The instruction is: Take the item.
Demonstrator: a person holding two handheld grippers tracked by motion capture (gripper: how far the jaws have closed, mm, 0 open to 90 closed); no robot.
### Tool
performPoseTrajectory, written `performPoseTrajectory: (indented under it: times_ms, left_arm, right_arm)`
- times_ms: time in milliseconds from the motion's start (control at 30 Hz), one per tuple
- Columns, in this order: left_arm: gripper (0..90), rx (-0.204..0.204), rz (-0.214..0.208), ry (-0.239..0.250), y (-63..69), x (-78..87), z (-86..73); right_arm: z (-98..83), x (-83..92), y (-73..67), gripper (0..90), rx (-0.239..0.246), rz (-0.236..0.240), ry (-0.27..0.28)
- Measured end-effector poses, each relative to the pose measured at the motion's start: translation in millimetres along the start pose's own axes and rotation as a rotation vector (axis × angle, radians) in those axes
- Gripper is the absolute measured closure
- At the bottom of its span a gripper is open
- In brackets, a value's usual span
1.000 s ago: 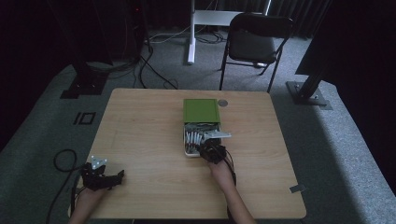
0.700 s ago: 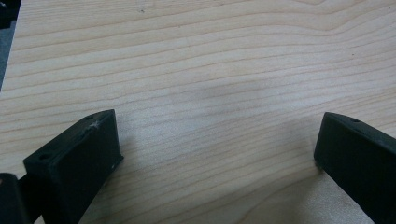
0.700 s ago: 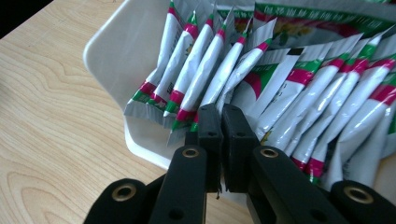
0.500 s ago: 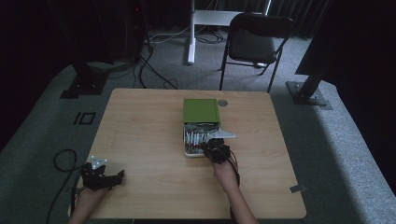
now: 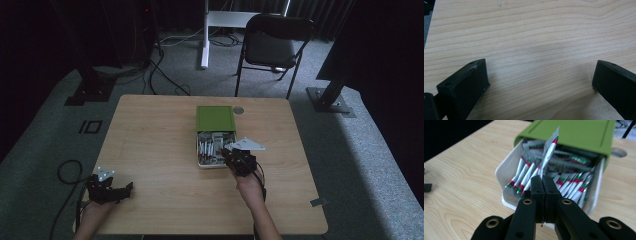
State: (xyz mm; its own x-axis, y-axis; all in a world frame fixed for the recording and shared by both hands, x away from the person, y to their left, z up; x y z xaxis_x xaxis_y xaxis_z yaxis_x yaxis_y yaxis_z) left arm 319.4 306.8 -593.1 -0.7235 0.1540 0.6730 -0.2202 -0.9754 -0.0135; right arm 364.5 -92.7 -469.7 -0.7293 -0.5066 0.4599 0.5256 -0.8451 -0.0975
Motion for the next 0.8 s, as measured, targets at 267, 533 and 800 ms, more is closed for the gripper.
performPoseTrajectory:
  times_ms: [267, 533, 800]
  left_arm:
    - [1.1, -0.001, -0.001, -0.001, -0.1, 0.0, 0.0]
    - [1.1, -0.001, 0.000, -0.001, -0.1, 0.1, 0.0]
    - [1.1, 0.001, 0.000, -0.001, 0.1, 0.1, 0.0]
  right_arm:
    - [21.1, 25.5, 14.7, 89.3, -0.017, -0.009, 0.074]
    - [26.9, 40.3, 47.2, 89.3, -0.056, -0.068, 0.113]
    - [17.7, 43.7, 86.1, 89.3, -0.106, -0.139, 0.118]
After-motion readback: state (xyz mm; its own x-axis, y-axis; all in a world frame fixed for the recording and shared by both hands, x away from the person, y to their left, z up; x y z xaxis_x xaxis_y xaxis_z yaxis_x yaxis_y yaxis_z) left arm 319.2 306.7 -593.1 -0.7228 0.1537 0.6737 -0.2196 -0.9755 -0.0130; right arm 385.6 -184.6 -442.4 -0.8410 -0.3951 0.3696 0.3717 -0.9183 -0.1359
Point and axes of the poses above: each handheld gripper's, and its own axes: x roughly backward along the jaws, z roughly out of its top, y roughly to its right, the point moved 6 cm from there along -x, roughly forward along the jaws, and after that the axes turned 4 degrees about y, right-handed, at the moved point
